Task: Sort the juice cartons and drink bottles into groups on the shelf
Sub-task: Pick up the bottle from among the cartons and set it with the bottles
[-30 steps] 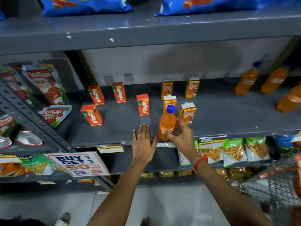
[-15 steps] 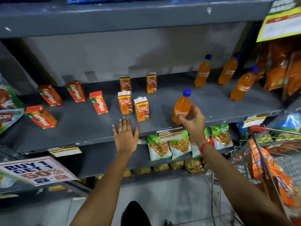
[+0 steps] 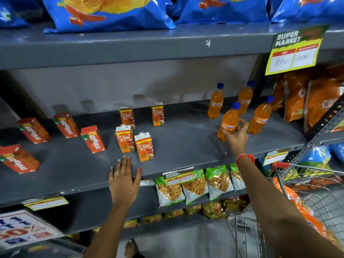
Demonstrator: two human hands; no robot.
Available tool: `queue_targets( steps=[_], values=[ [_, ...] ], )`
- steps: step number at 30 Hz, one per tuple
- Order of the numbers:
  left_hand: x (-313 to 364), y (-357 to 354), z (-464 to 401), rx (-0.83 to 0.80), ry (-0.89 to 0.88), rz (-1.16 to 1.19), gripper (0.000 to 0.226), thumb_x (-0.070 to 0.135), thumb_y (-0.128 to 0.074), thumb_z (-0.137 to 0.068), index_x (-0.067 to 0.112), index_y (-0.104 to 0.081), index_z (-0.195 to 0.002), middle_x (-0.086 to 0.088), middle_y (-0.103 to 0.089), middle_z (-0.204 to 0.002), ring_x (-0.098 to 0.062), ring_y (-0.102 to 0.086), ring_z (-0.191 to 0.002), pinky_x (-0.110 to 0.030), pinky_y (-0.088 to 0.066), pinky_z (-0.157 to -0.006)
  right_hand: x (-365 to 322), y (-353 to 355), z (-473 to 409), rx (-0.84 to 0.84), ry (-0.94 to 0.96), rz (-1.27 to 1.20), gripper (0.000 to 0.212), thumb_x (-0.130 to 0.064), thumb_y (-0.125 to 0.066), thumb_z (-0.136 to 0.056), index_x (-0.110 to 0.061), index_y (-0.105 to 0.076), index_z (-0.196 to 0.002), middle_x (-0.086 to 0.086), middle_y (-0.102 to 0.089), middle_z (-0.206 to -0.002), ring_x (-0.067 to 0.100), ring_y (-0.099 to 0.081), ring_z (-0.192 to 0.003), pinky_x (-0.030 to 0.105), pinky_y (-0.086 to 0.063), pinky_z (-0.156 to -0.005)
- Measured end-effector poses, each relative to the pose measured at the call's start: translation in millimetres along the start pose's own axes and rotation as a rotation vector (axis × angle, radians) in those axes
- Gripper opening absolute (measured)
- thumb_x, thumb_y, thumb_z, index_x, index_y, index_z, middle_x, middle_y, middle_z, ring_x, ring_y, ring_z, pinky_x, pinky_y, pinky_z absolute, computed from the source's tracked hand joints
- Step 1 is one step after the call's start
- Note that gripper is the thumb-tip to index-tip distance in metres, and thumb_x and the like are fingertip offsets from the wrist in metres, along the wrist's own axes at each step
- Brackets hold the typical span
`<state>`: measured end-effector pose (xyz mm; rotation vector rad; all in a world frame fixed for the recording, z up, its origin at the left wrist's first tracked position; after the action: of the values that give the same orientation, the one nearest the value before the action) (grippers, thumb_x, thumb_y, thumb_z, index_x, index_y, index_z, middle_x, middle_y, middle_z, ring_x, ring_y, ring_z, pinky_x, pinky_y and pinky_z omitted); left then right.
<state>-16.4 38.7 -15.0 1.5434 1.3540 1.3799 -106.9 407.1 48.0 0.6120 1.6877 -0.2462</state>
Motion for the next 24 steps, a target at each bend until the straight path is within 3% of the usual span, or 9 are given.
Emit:
queue_targets(
  steps=[5, 10, 12, 14, 15, 17, 18, 20, 24],
  values=[
    [2, 1, -1, -0.025, 0.001, 0.001, 0.081, 0.06, -0.007, -0.088, 0.002, -0.047, -0.128, -0.016, -0.052, -0.134, -0.032, -0.045, -0.126, -0.05, -0.032, -0.104, 7, -1, -7, -0.028, -0.051, -0.016, 0.067, 0.003, -0.07, -0.072, -0.01, -0.034, -0.127, 0.007, -0.056, -0.114, 0.022, -0.057, -0.102, 0.036, -0.045, -0.094],
    [3, 2, -1, -0.025, 0.015, 0.007, 0.084, 0.061, -0.004, -0.087, 0.002, -0.047, -0.128, -0.016, -0.052, -0.134, -0.032, -0.045, -0.126, -0.051, -0.031, -0.104, 25, -6, -12, 0.092, -0.059, 0.062, 0.076, -0.022, -0.084, -0.056, -0.022, -0.037, -0.116, 0.016, -0.053, -0.121, 0.032, -0.055, -0.11, 0.047, -0.046, -0.099],
    [4, 2, -1, -0.031, 0.012, 0.002, 0.084, 0.061, -0.004, -0.087, 0.002, -0.048, -0.127, -0.016, -0.052, -0.133, -0.033, -0.045, -0.126, -0.051, -0.032, -0.104, 25, -8, -15, 0.119, -0.065, 0.078, 0.068, -0.018, -0.084, -0.058, -0.021, -0.04, -0.11, 0.018, -0.054, -0.117, 0.034, -0.055, -0.108, 0.052, -0.046, -0.098],
    [5, 2, -1, -0.031, 0.015, 0.006, 0.084, 0.061, -0.003, -0.087, 0.002, -0.047, -0.128, -0.016, -0.052, -0.134, -0.032, -0.045, -0.126, -0.051, -0.032, -0.104, 17, -10, -15, 0.12, -0.081, 0.08, 0.062, -0.01, -0.081, -0.063, -0.017, -0.042, -0.111, 0.018, -0.056, -0.118, 0.035, -0.056, -0.108, 0.043, -0.047, -0.096],
    [5, 2, -2, -0.03, 0.017, 0.007, 0.085, 0.061, -0.003, -0.086, 0.002, -0.047, -0.128, -0.016, -0.052, -0.134, -0.032, -0.045, -0.126, -0.051, -0.032, -0.104, 15, -10, -15, 0.111, -0.088, 0.061, 0.061, -0.007, -0.079, -0.066, -0.014, -0.043, -0.114, 0.018, -0.056, -0.12, 0.033, -0.056, -0.109, 0.032, -0.048, -0.091],
    [4, 2, -1, -0.027, 0.02, 0.01, 0.085, 0.062, -0.003, -0.086, 0.003, -0.047, -0.128, -0.016, -0.052, -0.133, -0.033, -0.045, -0.126, -0.051, -0.032, -0.104, 16, -11, -18, 0.091, -0.097, 0.039, 0.059, -0.001, -0.074, -0.072, -0.008, -0.043, -0.121, 0.017, -0.056, -0.123, 0.026, -0.056, -0.106, 0.004, -0.042, -0.072],
    [5, 2, -1, -0.028, 0.02, 0.011, 0.085, 0.062, -0.003, -0.086, 0.003, -0.047, -0.128, -0.016, -0.053, -0.133, -0.033, -0.046, -0.125, -0.051, -0.032, -0.104, 16, -11, -19, 0.083, -0.094, 0.028, 0.059, 0.001, -0.072, -0.074, -0.006, -0.041, -0.124, 0.017, -0.056, -0.124, 0.022, -0.054, -0.103, -0.001, -0.04, -0.063],
    [5, 2, 0, -0.028, 0.019, 0.006, 0.084, 0.061, -0.003, -0.087, 0.002, -0.048, -0.127, -0.016, -0.053, -0.132, -0.033, -0.046, -0.125, -0.051, -0.033, -0.103, 16, -10, -19, 0.067, -0.085, 0.005, 0.059, 0.003, -0.068, -0.077, -0.006, -0.039, -0.127, 0.017, -0.055, -0.127, 0.018, -0.05, -0.102, 0.0, -0.04, -0.065],
    [6, 3, 0, -0.02, 0.018, 0.002, 0.084, 0.061, -0.003, -0.087, 0.002, -0.048, -0.126, -0.017, -0.054, -0.131, -0.033, -0.047, -0.124, -0.052, -0.033, -0.103, 15, -7, -19, 0.039, -0.11, -0.026, 0.061, 0.002, -0.067, -0.078, -0.008, -0.035, -0.13, 0.016, -0.055, -0.127, 0.017, -0.051, -0.102, 0.018, -0.041, -0.078]
  ],
)
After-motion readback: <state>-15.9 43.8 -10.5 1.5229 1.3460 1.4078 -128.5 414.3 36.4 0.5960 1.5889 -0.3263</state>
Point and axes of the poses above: each hand's wrist, its own z-axis away from the middle knuckle, its own y-axis out of the back of the hand, x = y × z, the point moved 3 cm from there along -z, towards the middle knuckle
